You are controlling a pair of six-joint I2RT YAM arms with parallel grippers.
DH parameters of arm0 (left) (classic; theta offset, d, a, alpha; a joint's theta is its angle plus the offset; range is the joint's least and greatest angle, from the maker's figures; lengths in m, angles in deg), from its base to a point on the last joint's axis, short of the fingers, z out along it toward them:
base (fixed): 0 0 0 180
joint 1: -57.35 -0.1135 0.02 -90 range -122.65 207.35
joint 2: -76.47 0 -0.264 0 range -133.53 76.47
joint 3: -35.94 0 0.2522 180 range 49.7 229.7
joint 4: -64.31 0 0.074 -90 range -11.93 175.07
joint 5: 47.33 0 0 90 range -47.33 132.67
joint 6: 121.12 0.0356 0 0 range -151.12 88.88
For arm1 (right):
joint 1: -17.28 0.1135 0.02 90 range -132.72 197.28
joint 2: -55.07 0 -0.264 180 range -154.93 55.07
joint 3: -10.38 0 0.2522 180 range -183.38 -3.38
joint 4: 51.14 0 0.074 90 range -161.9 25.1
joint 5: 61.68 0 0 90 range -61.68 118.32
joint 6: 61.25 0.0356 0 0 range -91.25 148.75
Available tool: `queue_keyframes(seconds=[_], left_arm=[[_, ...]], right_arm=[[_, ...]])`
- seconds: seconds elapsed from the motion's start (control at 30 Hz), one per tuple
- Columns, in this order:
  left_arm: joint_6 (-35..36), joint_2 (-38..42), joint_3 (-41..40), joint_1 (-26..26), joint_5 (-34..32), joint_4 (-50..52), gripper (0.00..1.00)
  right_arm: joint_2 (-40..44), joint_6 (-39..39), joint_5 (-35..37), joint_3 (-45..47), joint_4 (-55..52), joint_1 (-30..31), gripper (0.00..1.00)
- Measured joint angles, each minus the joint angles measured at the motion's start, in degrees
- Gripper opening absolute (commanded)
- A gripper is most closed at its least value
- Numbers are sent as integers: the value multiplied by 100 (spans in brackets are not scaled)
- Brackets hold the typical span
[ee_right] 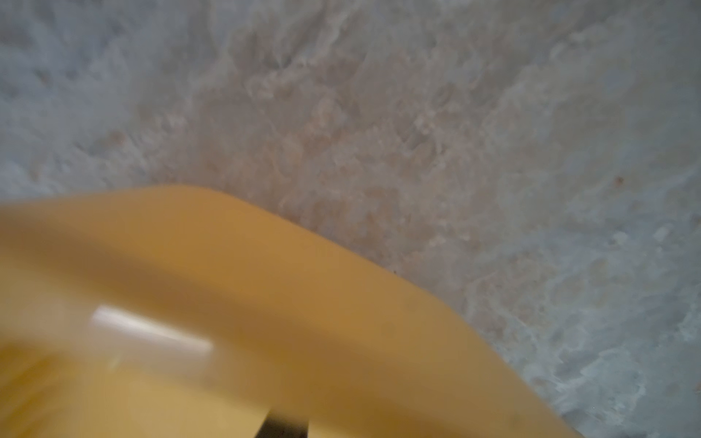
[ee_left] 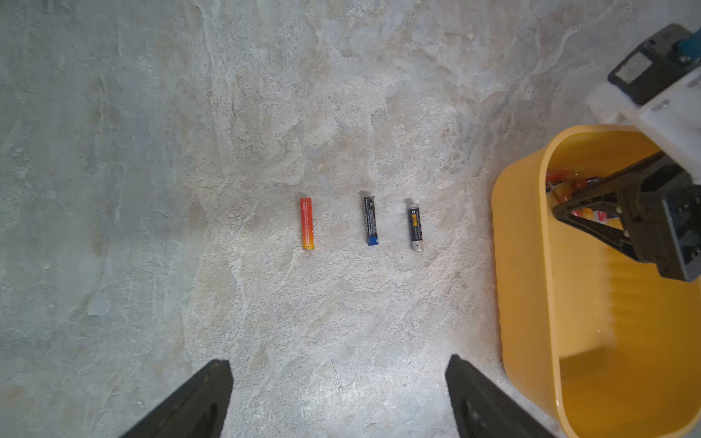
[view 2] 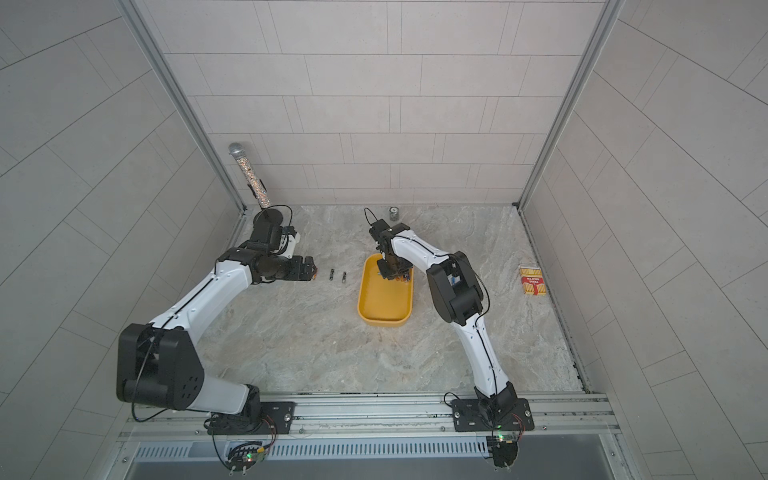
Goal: Take the batteries out of the storage box
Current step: Pick up the battery from the storage box.
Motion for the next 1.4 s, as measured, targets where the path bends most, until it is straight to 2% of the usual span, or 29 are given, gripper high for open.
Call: queue_keyframes(seconds=[0.23,0.43,0.6,0.8,0.9,1.07,1.4], left_arm=[[70,85,245,0,66,170,96],[66,177,245,0,94,195,96],[66,177,245,0,96,256,96],[66,177,245,0,85,275,96],[66,177,245,0,81,293,96],[66,177,245,0,79,315,96],[66,177,245,0,72,334,96]], right_arm=[[131,-33,28,166,-81,4,36],[195,-20,33,85,-162,4,20],[247,35,20,0,-173,11,14],[348,59,-20,-22,-201,59,13],[409,63,-42,-22,-203,68,18],[415,90,-22,-122,-232,68,18],[111,151,107,-455,-273,17,17]])
